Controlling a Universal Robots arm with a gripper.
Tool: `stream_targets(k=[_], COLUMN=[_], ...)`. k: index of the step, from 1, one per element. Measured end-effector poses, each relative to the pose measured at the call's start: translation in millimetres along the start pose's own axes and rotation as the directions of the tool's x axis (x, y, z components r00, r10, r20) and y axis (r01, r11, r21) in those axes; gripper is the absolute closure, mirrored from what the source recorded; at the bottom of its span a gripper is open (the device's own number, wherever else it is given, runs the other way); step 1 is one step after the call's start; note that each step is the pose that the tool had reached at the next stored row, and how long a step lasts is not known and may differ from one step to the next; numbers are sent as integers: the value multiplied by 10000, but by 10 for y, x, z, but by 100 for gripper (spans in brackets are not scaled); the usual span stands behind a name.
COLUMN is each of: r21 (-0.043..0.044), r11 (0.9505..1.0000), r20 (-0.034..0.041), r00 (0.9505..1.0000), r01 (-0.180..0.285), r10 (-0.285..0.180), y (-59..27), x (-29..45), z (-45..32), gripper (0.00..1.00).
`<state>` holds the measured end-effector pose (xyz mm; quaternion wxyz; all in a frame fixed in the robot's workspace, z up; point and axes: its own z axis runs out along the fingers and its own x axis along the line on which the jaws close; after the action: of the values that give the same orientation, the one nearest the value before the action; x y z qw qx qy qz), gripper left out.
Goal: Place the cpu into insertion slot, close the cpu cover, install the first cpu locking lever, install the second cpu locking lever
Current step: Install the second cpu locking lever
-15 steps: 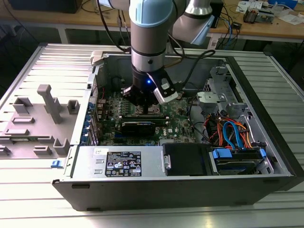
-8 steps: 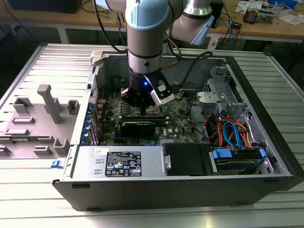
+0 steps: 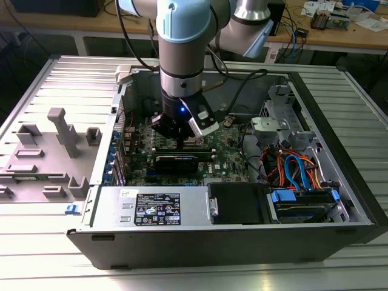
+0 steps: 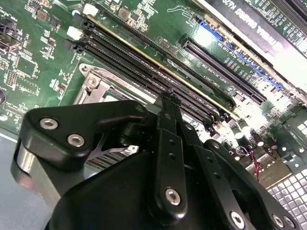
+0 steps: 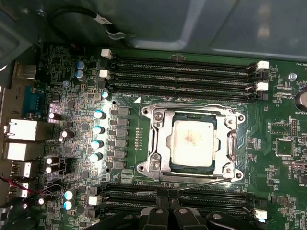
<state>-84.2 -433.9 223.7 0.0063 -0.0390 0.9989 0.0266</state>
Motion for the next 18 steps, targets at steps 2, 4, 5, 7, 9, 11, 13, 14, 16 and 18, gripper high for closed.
stream_targets(k=[2,4,5,7,9,11,13,14,16,18], r21=[-1,-1,-1,-1,0,-1,-1,-1,-1,-6], r11=[10000,10000,10000,10000,10000,10000,10000,10000,10000,10000], r20=[0,0,1,1,1,1,1,0,1,2], r00=[10000,10000,10000,10000,10000,10000,10000,10000,10000,10000], r01=[-1,0,0,0,0,0,0,0,0,-1], r10=[1,0,0,0,0,0,0,0,0,1], y=[0,0,0,0,0,0,0,0,0,1], x=[0,0,0,0,0,0,0,0,0,5], z=[1,1,1,3,4,5,5,5,5,6], gripper=[89,89,89,89,89,89,89,89,89,89])
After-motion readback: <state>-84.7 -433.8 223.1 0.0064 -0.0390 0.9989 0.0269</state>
